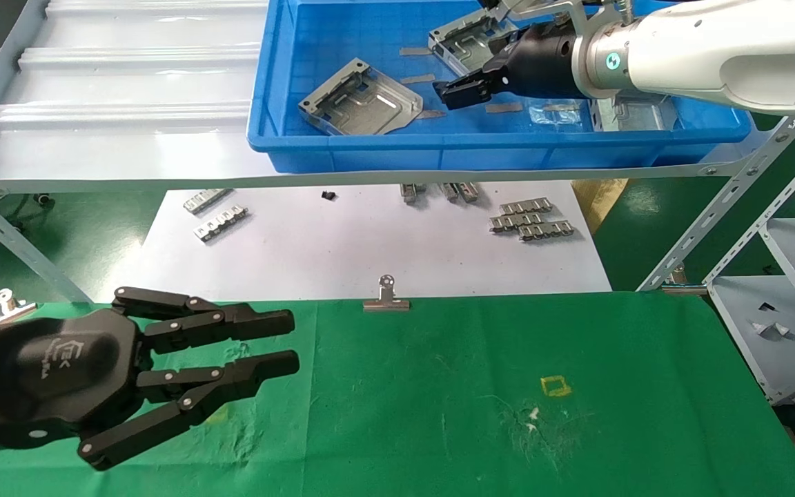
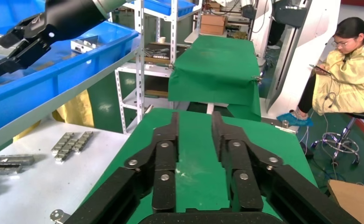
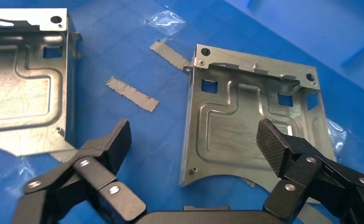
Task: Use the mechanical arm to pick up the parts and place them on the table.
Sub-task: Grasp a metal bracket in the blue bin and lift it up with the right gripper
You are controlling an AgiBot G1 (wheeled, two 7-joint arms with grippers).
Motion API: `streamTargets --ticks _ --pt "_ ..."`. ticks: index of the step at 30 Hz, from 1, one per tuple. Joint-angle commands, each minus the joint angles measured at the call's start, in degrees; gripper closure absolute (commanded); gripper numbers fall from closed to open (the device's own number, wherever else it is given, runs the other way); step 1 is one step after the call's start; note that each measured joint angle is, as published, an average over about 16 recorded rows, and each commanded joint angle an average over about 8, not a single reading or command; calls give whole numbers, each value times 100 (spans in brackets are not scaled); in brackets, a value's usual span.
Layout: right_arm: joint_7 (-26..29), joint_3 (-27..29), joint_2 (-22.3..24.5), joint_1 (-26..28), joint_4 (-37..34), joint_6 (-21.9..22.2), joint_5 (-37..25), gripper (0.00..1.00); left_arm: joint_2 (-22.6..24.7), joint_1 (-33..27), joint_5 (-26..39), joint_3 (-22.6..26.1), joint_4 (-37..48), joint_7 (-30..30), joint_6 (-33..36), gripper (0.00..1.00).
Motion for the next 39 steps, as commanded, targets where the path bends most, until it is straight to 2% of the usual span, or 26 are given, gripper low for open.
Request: streamTargets --ticks 1,10,14,26,39 --pt "-66 -16 -143 83 -268 56 -16 100 0 0 0 0 0 0 0 0" --pt "-56 -17 -208 -91 -227 647 330 100 0 0 0 0 0 0 0 0" --pt "-44 -58 -195 -135 -195 769 465 100 0 0 0 0 0 0 0 0" --pt "-178 -231 -181 -136 -347 546 709 100 0 0 0 0 0 0 0 0" --pt "-551 -419 -168 -151 -365 367 884 100 0 0 0 0 0 0 0 0"
